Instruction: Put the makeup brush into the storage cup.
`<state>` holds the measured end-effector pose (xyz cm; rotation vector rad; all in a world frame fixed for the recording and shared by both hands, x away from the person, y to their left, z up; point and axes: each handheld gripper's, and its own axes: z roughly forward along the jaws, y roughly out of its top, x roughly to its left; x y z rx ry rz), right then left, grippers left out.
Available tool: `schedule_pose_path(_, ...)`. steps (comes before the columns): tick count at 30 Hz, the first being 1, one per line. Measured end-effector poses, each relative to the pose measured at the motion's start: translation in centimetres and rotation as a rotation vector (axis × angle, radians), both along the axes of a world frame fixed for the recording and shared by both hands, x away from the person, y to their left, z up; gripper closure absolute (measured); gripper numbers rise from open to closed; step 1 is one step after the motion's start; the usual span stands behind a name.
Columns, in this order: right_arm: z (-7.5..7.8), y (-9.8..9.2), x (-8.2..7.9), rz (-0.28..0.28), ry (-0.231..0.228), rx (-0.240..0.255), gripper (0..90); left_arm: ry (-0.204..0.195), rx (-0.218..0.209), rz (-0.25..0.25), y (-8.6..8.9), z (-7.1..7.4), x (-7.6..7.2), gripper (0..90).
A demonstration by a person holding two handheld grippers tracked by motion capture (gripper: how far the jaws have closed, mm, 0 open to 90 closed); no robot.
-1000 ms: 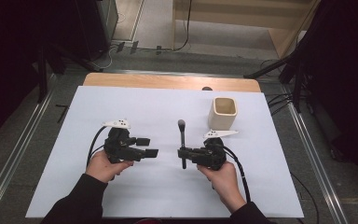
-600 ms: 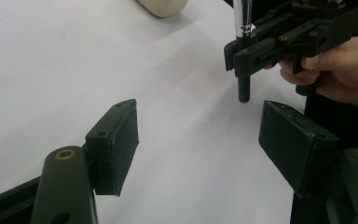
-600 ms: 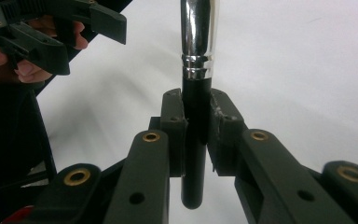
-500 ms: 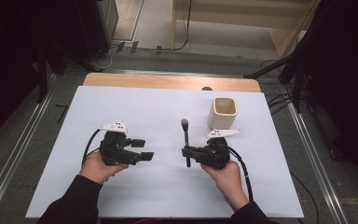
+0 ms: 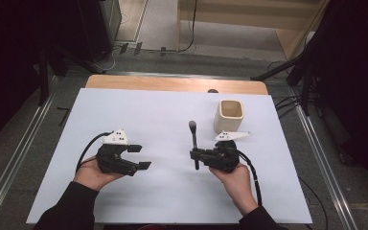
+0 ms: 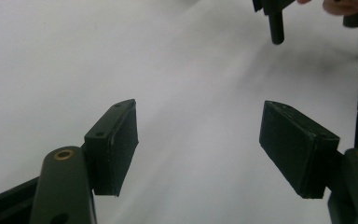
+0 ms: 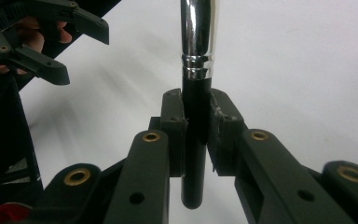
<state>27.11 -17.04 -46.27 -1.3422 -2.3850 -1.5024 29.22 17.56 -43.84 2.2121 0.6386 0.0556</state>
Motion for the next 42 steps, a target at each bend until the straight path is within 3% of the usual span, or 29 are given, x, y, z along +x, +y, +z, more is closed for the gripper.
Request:
schedule_pose_path(26,0.2,-0.5,0.0,-0.020,-0.011,-0.008,79.0,-0.009,0.051,0.057,3.8,-0.8,-1.7,28.8)
schedule_pose_path(42,1.0,-1.3,0.2,-0.042,-0.030,-0.007,79.0,0.007,0.010,0.096,5.3,-1.0,-2.6,28.7)
